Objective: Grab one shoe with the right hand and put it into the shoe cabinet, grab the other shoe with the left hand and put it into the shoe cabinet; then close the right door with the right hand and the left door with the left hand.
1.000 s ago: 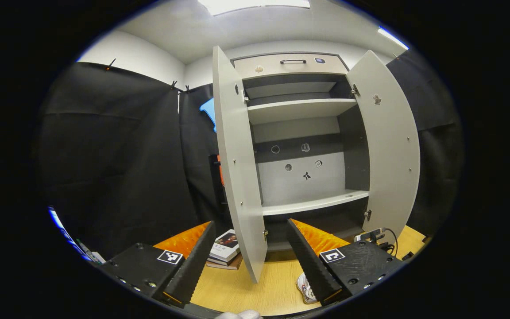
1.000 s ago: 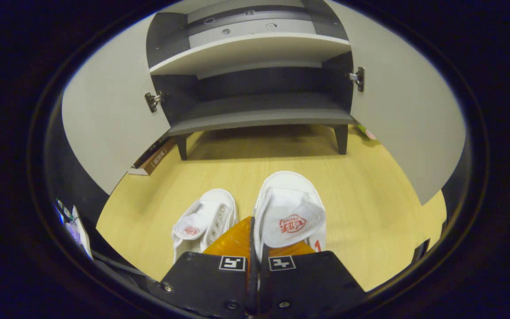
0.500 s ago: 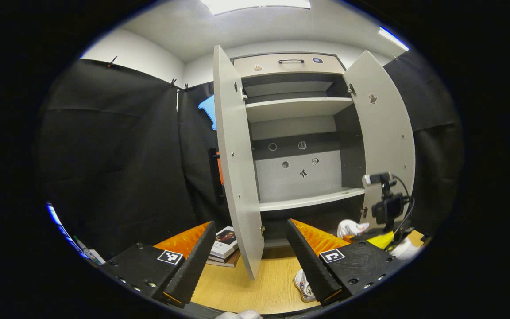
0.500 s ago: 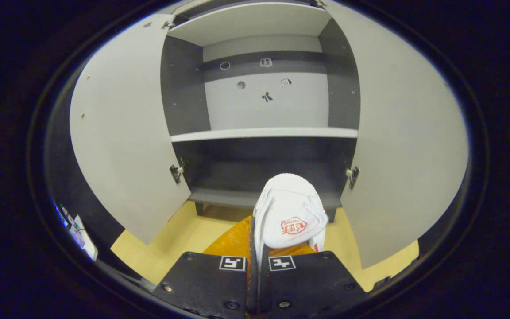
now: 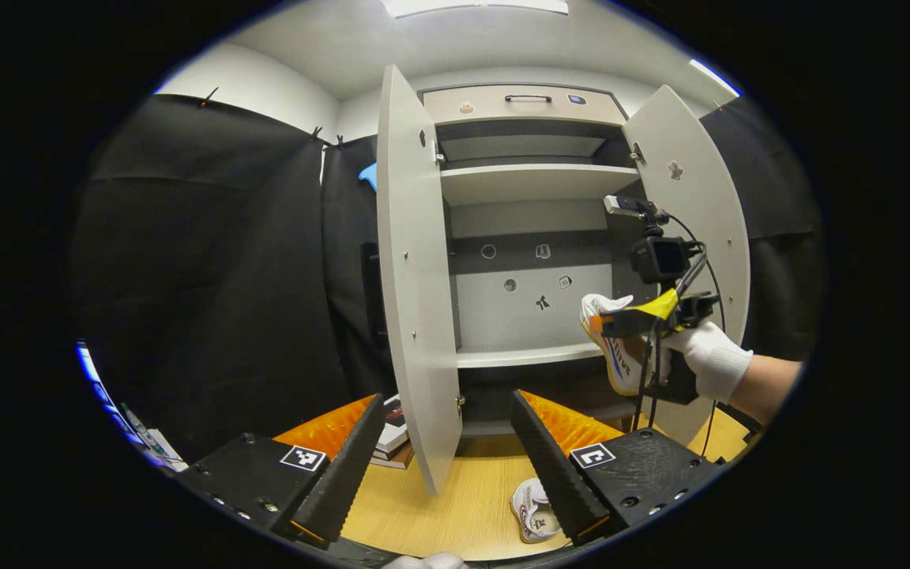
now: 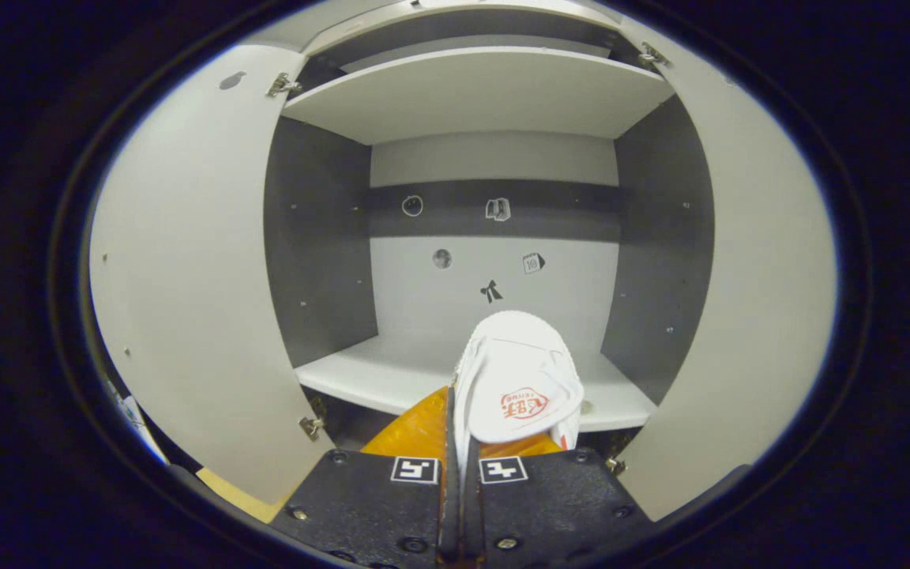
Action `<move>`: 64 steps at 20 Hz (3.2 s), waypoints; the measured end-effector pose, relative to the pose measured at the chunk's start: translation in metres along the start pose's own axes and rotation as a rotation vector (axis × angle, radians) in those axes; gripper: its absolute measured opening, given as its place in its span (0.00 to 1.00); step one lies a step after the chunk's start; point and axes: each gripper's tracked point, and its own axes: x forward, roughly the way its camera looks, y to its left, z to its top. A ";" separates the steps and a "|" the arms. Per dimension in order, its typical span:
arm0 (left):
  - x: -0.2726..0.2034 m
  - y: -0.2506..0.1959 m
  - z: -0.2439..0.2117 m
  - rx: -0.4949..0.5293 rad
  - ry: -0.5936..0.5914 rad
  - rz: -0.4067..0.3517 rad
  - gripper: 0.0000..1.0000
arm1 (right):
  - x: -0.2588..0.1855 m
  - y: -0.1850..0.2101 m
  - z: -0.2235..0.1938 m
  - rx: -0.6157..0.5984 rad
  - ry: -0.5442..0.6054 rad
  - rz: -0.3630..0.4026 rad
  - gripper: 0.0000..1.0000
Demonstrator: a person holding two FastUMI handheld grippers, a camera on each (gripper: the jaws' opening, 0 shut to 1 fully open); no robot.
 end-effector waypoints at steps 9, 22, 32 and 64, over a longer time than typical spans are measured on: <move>0.007 -0.011 -0.011 -0.001 0.031 0.087 0.96 | 0.111 -0.042 0.050 -0.039 -0.016 -0.064 0.06; 0.008 -0.021 -0.010 0.005 0.043 0.143 0.96 | 0.183 -0.066 0.013 -0.049 0.146 -0.137 0.16; 0.009 -0.017 -0.013 -0.019 0.047 0.124 0.96 | 0.162 -0.060 0.021 -0.019 0.130 -0.117 0.75; 0.021 -0.073 -0.224 0.085 0.296 -0.262 0.97 | -0.286 -0.096 -0.038 -0.007 -0.229 -0.287 1.00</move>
